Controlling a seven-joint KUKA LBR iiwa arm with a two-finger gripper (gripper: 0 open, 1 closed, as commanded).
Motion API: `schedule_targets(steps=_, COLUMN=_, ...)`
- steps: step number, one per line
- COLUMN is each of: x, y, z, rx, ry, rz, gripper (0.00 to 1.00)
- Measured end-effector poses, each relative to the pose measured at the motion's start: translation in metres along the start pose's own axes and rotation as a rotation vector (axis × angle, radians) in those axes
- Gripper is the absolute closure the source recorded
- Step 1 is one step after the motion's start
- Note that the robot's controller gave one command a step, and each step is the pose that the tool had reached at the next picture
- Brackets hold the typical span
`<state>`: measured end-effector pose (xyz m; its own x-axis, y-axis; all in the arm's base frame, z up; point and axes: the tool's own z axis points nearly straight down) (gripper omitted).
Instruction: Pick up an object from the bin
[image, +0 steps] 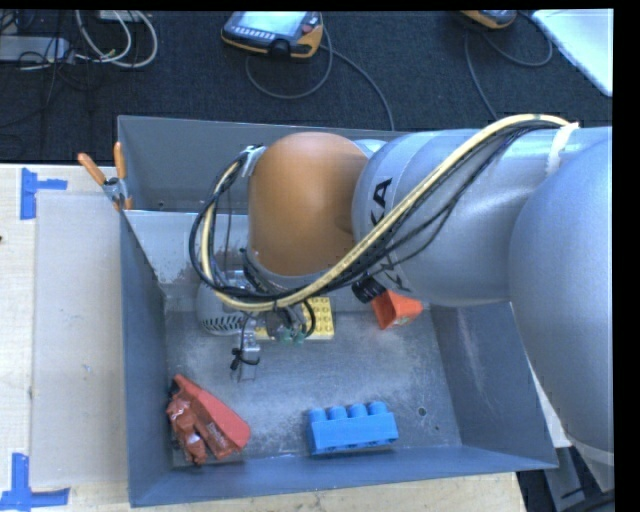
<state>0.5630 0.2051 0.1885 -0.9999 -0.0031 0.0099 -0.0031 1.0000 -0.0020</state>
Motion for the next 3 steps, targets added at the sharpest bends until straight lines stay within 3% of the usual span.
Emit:
schedule_targets(steps=1, x=-0.002, y=-0.001, z=-0.005, rx=-0.002, ry=-0.008, rz=0.004, gripper=0.0)
schedule_targets(steps=3, x=0.034, y=0.027, z=0.075, rx=-0.001, ry=-0.007, rz=-0.126, gripper=0.0)
